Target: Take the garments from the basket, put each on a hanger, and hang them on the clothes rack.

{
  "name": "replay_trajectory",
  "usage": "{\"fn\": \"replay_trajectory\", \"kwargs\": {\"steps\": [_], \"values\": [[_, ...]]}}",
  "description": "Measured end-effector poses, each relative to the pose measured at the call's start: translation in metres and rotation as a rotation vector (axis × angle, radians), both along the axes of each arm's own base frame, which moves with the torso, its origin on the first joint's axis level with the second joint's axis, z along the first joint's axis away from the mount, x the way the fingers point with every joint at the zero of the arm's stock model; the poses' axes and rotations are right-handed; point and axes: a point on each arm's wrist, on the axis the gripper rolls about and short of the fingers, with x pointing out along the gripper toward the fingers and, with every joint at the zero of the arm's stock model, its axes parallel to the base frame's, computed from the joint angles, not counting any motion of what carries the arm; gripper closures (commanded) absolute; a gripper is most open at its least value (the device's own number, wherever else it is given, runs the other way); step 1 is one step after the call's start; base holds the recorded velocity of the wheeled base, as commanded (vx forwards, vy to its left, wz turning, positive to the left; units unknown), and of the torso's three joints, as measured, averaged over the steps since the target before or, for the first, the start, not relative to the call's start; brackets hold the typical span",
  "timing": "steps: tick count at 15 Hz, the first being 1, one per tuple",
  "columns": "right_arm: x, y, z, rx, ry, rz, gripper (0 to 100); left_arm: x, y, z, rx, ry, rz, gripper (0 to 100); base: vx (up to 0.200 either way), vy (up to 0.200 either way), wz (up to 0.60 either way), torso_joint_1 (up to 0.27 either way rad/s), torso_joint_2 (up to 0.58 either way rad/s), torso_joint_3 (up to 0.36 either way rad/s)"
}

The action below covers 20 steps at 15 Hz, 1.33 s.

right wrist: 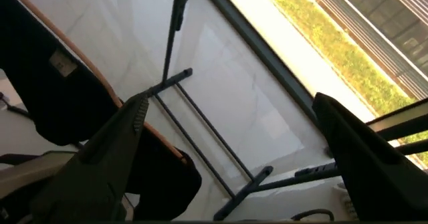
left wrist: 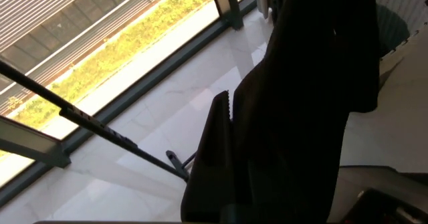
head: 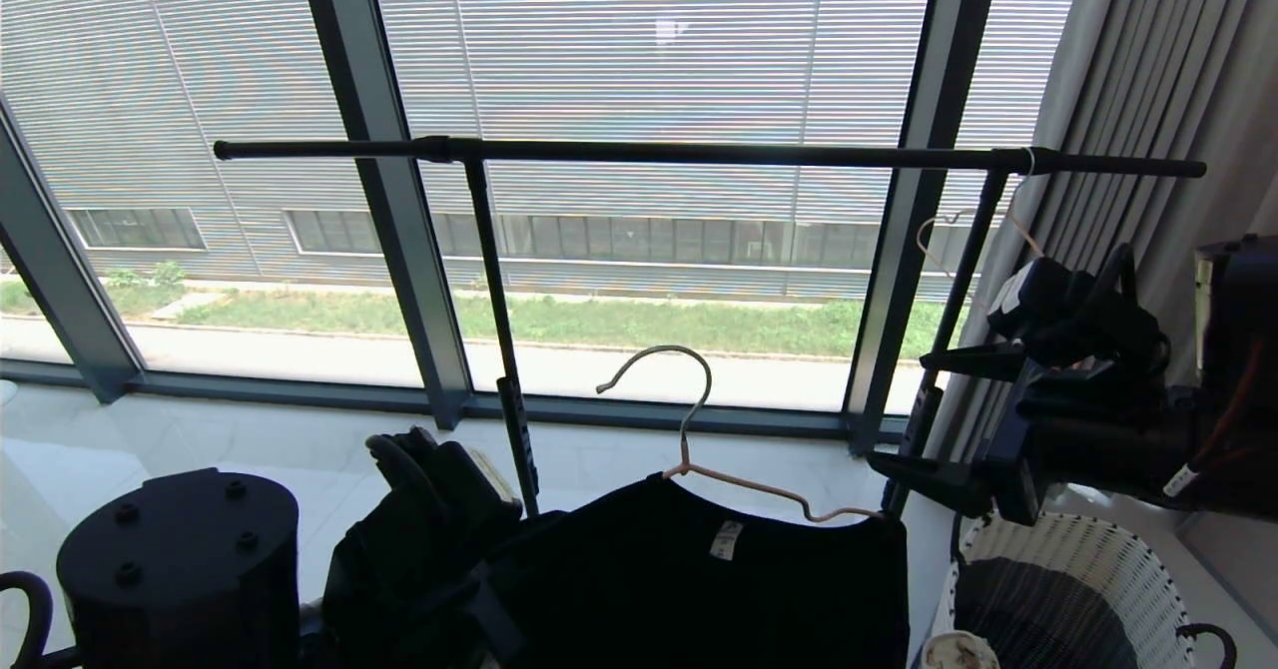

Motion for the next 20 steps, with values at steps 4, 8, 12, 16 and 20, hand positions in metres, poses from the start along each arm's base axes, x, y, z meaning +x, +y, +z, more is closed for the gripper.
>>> {"fn": "replay_trajectory", "kwargs": {"steps": [4, 8, 12, 16, 20], "values": [[-0.012, -0.003, -0.005, -0.168, 0.031, 0.204, 0, -0.012, -0.017, 0.001, -0.022, -0.023, -0.099, 100, 0.0, 0.0, 0.0, 0.0, 0.0, 0.0], [-0.022, 0.01, -0.009, -0.229, 0.059, 0.321, 0, -0.016, -0.023, 0.0, -0.011, -0.029, -0.116, 100, 0.0, 0.0, 0.0, 0.0, 0.0, 0.0], [-0.024, 0.03, -0.023, -0.289, 0.109, 0.367, 0, -0.018, -0.024, 0.0, -0.003, -0.039, -0.093, 100, 0.0, 0.0, 0.0, 0.0, 0.0, 0.0], [-0.017, 0.049, -0.037, -0.333, 0.153, 0.39, 0, -0.019, -0.025, 0.001, -0.005, -0.047, -0.083, 100, 0.0, 0.0, 0.0, 0.0, 0.0, 0.0], [-0.014, 0.059, -0.046, -0.322, 0.23, 0.365, 0, -0.018, -0.027, 0.004, -0.029, -0.068, -0.078, 100, 0.0, 0.0, 0.0, 0.0, 0.0, 0.0]]}}
